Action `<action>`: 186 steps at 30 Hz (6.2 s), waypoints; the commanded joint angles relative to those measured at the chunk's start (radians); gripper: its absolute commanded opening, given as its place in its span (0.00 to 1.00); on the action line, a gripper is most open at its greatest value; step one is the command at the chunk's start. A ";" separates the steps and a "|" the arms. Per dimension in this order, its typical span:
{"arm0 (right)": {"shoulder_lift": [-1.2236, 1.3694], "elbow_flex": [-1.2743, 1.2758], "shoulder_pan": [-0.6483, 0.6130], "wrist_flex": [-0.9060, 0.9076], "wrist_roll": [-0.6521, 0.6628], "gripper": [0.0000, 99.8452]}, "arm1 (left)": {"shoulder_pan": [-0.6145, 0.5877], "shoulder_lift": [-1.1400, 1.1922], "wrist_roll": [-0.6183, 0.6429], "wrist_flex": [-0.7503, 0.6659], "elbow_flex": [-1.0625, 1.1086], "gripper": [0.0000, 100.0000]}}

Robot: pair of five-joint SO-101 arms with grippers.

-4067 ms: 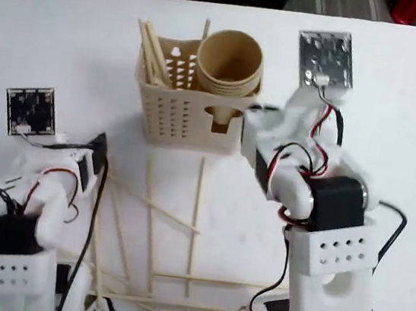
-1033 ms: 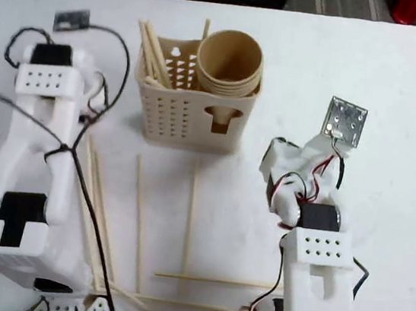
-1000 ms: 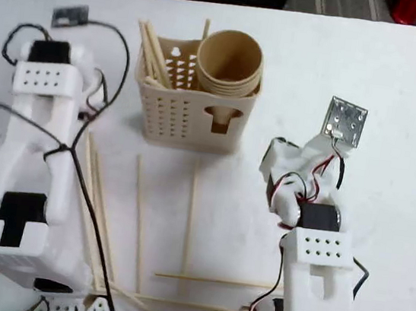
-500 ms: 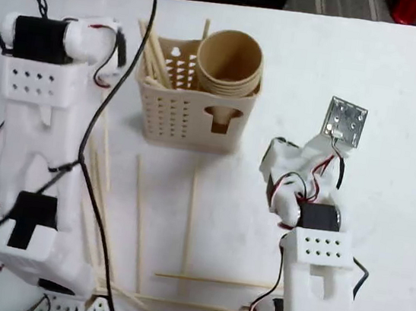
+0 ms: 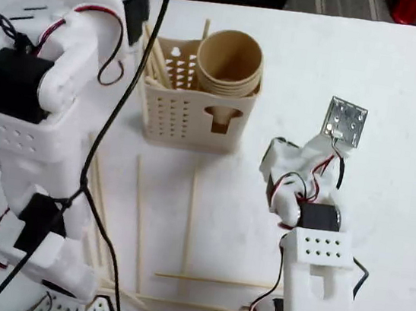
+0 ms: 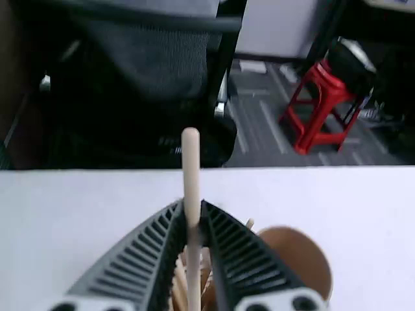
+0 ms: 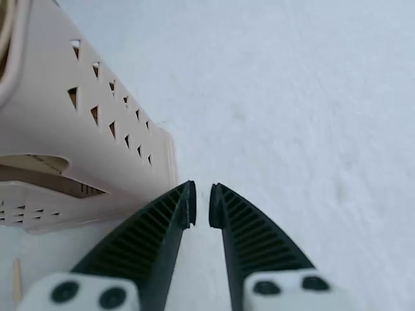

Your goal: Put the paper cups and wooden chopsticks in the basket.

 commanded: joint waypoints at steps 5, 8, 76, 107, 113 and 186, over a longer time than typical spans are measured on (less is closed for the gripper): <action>-0.019 -0.006 0.010 -0.016 -0.006 0.05 | 0.012 0.054 -0.002 -0.281 -0.034 0.02; -0.022 0.008 0.010 -0.024 -0.008 0.05 | 0.007 0.131 -0.003 -0.344 -0.034 0.02; -0.018 0.015 0.004 -0.045 -0.006 0.05 | -0.404 0.033 -0.229 -0.356 1.620 0.21; -0.018 0.015 0.005 -0.039 -0.006 0.05 | -0.180 0.024 -0.103 -0.525 1.699 0.02; -0.018 0.015 0.005 -0.039 -0.006 0.05 | -0.182 0.024 -0.106 -0.321 1.499 0.02; -0.025 0.015 0.012 -0.038 -0.005 0.05 | -0.160 0.010 -0.152 0.222 0.064 0.26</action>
